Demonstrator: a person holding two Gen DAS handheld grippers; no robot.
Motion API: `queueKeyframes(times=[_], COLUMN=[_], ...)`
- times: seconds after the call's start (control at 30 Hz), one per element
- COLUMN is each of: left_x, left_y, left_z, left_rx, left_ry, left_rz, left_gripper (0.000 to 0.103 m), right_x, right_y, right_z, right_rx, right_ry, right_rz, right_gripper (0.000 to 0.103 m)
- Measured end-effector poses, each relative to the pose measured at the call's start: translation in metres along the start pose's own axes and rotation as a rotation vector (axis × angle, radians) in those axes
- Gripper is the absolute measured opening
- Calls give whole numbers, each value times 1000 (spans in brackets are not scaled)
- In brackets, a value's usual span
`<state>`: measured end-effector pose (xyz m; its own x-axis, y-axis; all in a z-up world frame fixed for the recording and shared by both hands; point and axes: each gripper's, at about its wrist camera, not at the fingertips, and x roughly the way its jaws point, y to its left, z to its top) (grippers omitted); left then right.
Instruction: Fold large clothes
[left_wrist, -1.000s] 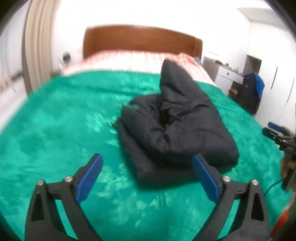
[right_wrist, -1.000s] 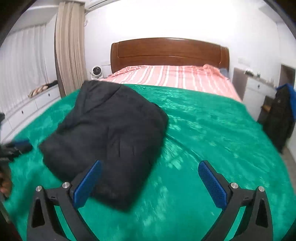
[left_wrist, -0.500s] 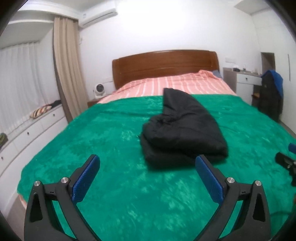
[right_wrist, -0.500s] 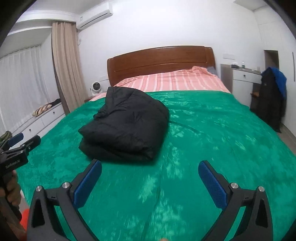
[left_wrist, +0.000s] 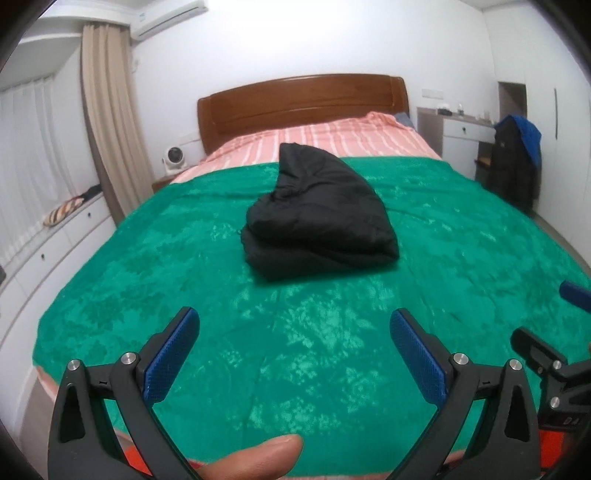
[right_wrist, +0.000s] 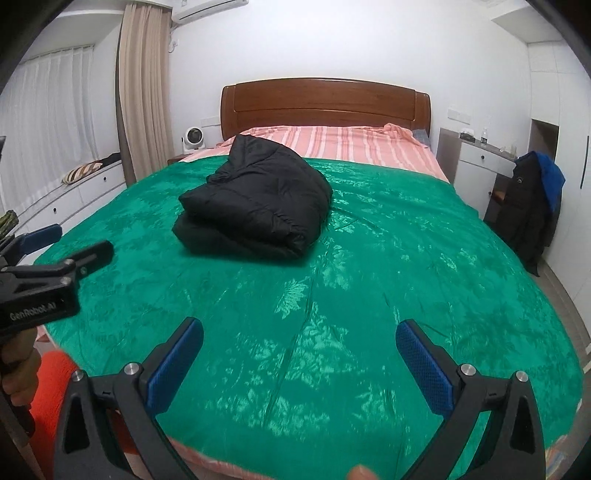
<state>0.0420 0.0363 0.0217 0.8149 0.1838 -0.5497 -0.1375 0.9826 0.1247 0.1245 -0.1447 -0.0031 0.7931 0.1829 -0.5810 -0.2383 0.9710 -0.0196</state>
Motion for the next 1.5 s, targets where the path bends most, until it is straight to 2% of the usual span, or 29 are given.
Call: queueKeyframes(times=[0.17,0.33,0.53,0.7,0.97,1.27,1.5], left_x=[-10,-21,-29,-34,-41,-20,-22], left_y=[8,23,27,21,1,-4,-4], left_z=[-18,-43,-52,-44,-40,-50,-49], left_rx=[0,5,38,20,56,61,64], left_ry=[6,0,-4,7,9,106,108], left_rz=[-10,26,46,-8,-75,-56,-43], left_gripper=[103,103,103,103,103,103,103], right_x=[-15,-43,-45,-43,-47,-33,-26], right_y=[6,11,14,17,18,19,17], right_z=[-9,-27,-38,-41,-35,-38,-32], right_rx=[-12,10,5,-10,12,5,-2], right_ry=[-7,-78,2,103,113,150,166], right_rz=[-26,1,52,-7,8,-5,-35], right_gripper=[103,103,103,103,103,103,103])
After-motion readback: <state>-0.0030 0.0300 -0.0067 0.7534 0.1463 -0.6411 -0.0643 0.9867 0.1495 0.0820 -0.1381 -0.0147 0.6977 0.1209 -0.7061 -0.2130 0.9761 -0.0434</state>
